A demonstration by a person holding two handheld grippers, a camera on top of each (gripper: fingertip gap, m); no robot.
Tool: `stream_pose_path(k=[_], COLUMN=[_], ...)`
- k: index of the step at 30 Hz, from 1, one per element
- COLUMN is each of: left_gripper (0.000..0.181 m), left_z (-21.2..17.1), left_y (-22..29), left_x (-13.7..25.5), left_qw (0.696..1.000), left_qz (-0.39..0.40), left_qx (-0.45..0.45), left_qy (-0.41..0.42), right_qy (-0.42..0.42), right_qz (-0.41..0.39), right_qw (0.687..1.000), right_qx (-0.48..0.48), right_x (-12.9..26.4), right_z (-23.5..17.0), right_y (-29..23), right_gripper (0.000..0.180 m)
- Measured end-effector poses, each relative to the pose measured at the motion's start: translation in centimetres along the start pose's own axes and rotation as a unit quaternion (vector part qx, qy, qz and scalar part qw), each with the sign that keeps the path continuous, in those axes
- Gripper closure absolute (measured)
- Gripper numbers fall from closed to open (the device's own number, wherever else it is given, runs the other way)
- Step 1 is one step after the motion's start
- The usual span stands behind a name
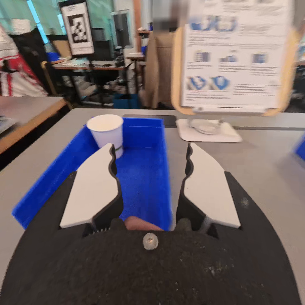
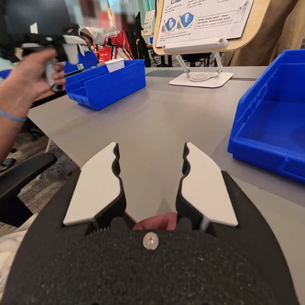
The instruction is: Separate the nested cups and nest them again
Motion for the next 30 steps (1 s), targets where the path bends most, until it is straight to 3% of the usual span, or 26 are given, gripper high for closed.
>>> stream_pose_path(k=[7, 15, 23, 30], left_gripper=[0.091, 0.088, 0.093, 0.096], left_z=[-3.0, -7.0, -7.9, -4.3], left_y=[-6.8, -9.9, -10.2, -8.2], left_x=[-13.7, -20.6, -22.2, -17.4], left_qw=[0.977, 0.955, 0.957, 0.985], left_qz=[0.167, 0.229, 0.226, 0.131], left_qx=[0.023, 0.032, 0.016, -0.004], left_qy=[-0.128, -0.185, -0.180, -0.108], right_qy=[0.007, -0.011, -0.025, -0.019], right_qz=[0.003, 0.010, 0.017, 0.021], right_qw=[1.000, 1.000, 0.999, 1.000], right_qx=[0.025, 0.006, -0.010, -0.010], right_x=[0.5, 0.0, -0.5, -0.1], right_z=[0.5, -0.2, -0.8, -0.5], right_y=[-0.7, -0.1, 0.1, -0.1], right_gripper=[0.106, 0.108, 0.110, 0.111])
Point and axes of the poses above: each gripper's, where its closed fingertips meet, x back along the fingers, z out of its top, y = z × x across the jaws, the point moved 6 cm from there along x, back along the fingers, and after that the axes turned 5 degrees about -x, right-handed, at the moved point
